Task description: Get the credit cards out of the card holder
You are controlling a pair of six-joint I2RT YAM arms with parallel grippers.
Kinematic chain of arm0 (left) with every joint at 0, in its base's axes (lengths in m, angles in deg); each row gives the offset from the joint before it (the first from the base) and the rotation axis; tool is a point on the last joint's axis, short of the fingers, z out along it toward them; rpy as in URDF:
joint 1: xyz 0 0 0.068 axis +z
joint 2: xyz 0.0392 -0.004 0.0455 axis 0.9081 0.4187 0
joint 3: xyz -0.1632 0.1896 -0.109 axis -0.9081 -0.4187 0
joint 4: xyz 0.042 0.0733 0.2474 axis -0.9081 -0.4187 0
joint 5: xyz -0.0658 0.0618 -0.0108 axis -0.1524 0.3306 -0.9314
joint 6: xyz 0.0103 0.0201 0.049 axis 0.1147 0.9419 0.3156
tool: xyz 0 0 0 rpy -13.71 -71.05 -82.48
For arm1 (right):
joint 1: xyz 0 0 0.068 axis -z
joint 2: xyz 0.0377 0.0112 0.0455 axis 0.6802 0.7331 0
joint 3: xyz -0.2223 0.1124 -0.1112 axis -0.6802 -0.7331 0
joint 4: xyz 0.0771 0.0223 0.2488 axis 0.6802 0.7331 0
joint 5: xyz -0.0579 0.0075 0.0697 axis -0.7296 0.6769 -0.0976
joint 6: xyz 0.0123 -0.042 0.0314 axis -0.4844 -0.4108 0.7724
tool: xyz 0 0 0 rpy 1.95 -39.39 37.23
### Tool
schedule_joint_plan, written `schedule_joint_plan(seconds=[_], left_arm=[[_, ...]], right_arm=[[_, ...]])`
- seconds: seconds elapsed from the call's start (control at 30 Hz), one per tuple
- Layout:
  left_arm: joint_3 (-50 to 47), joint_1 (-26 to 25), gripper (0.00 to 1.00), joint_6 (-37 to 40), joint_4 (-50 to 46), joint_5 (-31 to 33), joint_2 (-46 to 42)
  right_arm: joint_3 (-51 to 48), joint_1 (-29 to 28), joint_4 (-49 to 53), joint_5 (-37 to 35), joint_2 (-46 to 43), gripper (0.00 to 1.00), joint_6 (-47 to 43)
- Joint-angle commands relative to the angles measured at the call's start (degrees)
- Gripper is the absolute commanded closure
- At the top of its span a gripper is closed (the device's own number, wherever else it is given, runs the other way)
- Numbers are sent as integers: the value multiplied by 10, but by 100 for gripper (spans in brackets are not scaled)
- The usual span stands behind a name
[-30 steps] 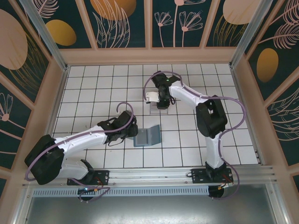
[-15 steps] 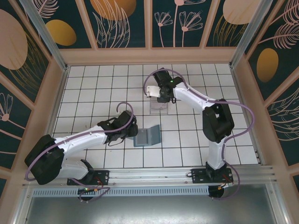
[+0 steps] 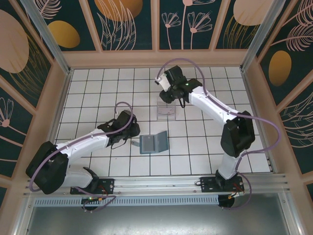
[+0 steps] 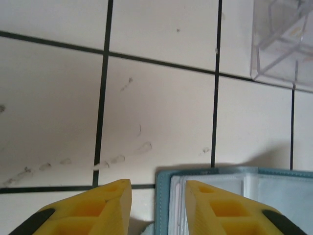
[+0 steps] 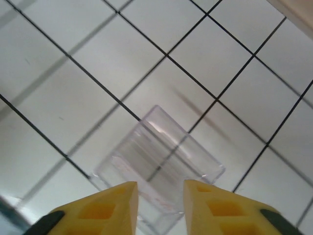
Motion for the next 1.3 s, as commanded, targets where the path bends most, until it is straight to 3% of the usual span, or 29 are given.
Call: schedule_joint_plan(seconds=[0.0, 0.3, 0.87, 1.27], left_arm=[[22, 11, 66, 20, 27, 1, 10], [36, 58, 67, 36, 33, -19, 3], [-29, 204, 66, 59, 28, -92, -59], [-48, 221, 66, 62, 27, -107, -80]], right_arm=[[-5, -6, 11, 69, -19, 78, 186], [-107, -23, -53, 236, -70, 78, 406], [-193, -147, -110, 256, -2, 77, 498], [-187, -183, -139, 250, 86, 73, 523]])
